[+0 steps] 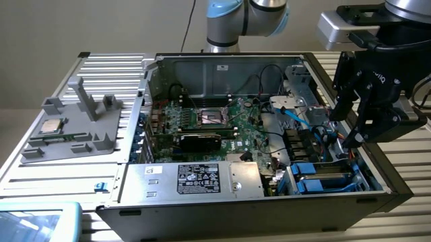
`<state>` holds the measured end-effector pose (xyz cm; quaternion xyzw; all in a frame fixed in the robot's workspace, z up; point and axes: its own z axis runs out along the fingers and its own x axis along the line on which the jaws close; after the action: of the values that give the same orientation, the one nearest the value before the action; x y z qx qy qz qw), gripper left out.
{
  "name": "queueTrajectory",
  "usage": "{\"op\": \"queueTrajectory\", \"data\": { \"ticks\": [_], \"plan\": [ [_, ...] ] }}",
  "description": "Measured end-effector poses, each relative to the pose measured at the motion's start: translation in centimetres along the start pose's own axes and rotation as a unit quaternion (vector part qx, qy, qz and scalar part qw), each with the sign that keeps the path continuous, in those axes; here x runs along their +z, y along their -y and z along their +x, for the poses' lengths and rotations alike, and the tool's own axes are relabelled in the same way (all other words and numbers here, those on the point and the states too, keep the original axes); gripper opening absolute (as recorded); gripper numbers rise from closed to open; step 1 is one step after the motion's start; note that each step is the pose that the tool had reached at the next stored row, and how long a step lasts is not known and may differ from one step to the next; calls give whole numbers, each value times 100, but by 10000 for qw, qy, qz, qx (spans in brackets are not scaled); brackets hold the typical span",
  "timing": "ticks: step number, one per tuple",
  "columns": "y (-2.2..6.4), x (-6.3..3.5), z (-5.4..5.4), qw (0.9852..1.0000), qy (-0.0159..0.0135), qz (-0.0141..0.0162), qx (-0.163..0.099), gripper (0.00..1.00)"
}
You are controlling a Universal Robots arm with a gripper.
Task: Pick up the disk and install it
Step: 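Insert the first disk wire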
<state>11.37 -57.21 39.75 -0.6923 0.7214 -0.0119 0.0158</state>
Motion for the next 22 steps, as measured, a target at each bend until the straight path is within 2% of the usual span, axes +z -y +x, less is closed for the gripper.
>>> {"op": "queueTrajectory", "data": {
  "ticks": [8,11,14,17,20,22],
  "plan": [
    [105,13,-4,9995,10,-50,-299,57],
    [108,19,-4,9988,16,-93,-476,57],
    [108,24,-4,9974,22,-140,-699,57],
    [110,26,-4,9960,34,-161,-876,57],
    [115,27,0,9953,44,-180,-953,57],
    [122,26,10,9951,58,-216,-962,57]
  ]
}}
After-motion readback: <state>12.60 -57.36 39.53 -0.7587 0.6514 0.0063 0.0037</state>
